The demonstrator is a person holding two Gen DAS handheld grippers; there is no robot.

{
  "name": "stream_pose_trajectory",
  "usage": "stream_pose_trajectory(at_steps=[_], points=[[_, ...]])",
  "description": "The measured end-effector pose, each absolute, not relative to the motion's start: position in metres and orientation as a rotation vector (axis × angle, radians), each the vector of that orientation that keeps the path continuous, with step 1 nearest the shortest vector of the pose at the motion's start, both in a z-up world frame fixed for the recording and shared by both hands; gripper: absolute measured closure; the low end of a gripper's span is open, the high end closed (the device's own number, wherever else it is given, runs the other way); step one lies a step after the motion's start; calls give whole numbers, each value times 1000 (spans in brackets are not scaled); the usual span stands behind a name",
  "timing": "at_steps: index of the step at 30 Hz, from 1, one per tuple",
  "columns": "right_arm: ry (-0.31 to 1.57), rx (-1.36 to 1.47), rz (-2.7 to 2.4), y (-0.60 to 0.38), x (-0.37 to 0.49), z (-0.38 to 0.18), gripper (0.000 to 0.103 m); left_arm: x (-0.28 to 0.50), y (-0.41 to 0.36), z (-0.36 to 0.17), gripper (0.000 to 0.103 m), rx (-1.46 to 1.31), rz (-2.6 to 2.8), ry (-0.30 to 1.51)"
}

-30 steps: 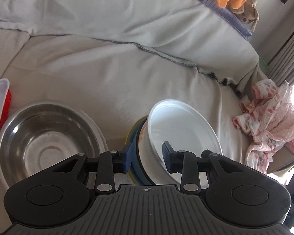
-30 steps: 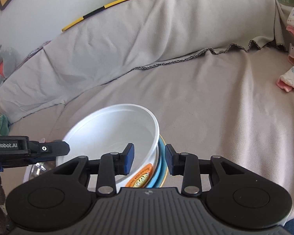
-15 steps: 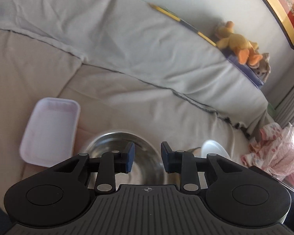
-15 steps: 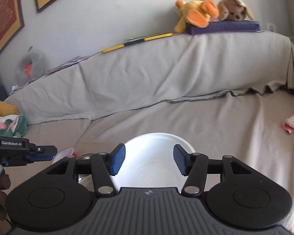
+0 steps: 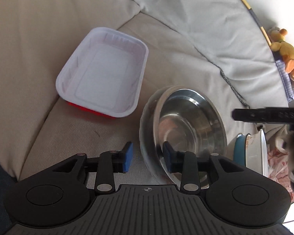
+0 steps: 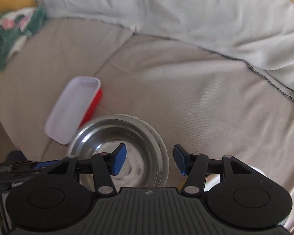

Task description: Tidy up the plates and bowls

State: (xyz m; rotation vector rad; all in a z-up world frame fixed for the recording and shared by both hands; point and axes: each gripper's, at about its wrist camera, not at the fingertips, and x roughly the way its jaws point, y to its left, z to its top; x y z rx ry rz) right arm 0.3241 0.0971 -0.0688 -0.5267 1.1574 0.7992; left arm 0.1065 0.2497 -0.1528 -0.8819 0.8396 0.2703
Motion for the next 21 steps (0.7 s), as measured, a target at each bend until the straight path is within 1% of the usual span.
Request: stream_pose_trajectory(at_steps=[4, 9, 11, 14, 21], points=[[1250, -537, 772, 114, 336, -99, 49, 111, 251, -167, 60, -899, 220, 851], [1272, -594, 734, 125, 345, -125, 48, 115, 253, -178, 59, -951, 173, 853], [1267, -603, 722, 128, 349, -130, 48, 114, 253, -178, 59, -954, 175, 857], [1320, -555, 705, 125, 359, -140, 48, 108, 259, -174, 59, -974, 187, 830], [1335, -558, 711, 118, 360, -149, 48, 103, 272, -171, 58, -1001, 212, 811]])
